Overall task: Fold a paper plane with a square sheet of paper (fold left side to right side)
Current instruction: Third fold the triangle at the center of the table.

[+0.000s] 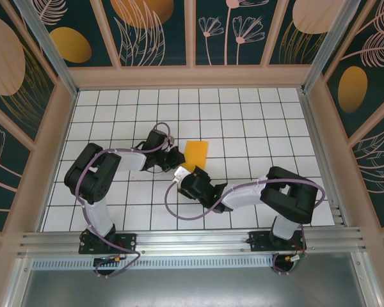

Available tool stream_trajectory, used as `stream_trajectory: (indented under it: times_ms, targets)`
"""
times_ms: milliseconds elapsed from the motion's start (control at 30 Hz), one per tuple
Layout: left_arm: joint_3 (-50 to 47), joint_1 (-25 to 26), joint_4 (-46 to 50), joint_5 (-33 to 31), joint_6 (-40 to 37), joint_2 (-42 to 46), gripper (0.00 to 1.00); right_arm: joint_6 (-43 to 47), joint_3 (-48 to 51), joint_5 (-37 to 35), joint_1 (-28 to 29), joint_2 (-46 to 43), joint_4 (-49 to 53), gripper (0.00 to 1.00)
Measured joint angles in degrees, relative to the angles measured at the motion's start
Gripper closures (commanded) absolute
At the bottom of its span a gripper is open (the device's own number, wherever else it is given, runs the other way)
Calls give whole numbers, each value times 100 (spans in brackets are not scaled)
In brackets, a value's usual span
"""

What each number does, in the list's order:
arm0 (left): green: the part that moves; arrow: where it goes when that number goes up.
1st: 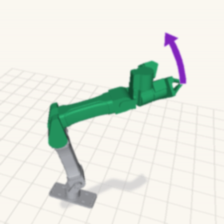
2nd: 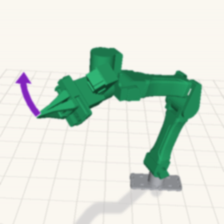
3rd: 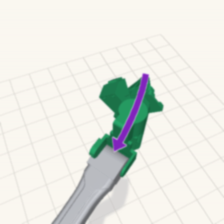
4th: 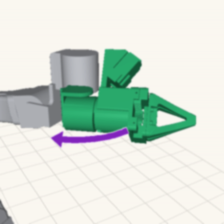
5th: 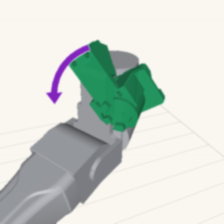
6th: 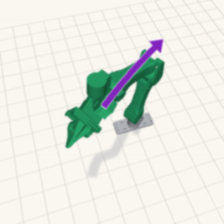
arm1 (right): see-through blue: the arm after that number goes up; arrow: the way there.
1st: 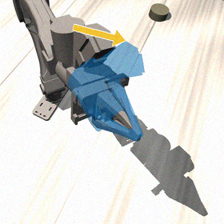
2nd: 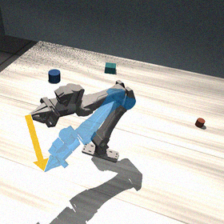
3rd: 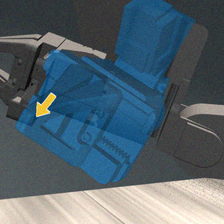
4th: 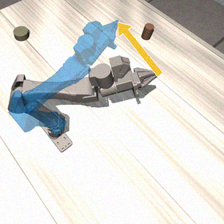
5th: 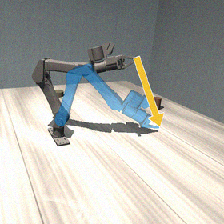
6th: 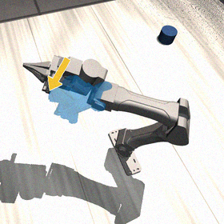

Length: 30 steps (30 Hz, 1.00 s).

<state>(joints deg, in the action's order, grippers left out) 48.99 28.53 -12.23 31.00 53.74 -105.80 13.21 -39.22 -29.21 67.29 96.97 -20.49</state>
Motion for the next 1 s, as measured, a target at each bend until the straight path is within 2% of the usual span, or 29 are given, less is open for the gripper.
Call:
stream_trajectory:
  times_ms: [167, 700, 1000]
  targets:
    - [-4, 0, 0, 0, 2, 2, 100, 133, -181, -118, 0, 251, -203, 37]
    - [-4, 0, 2, 0, 2, 2, 100, 179, -203, -33, -120, 358, -369, 99]
    - [-2, 0, 9, -17, -2, 2, 99, 140, -190, 203, -254, 267, -356, 100]
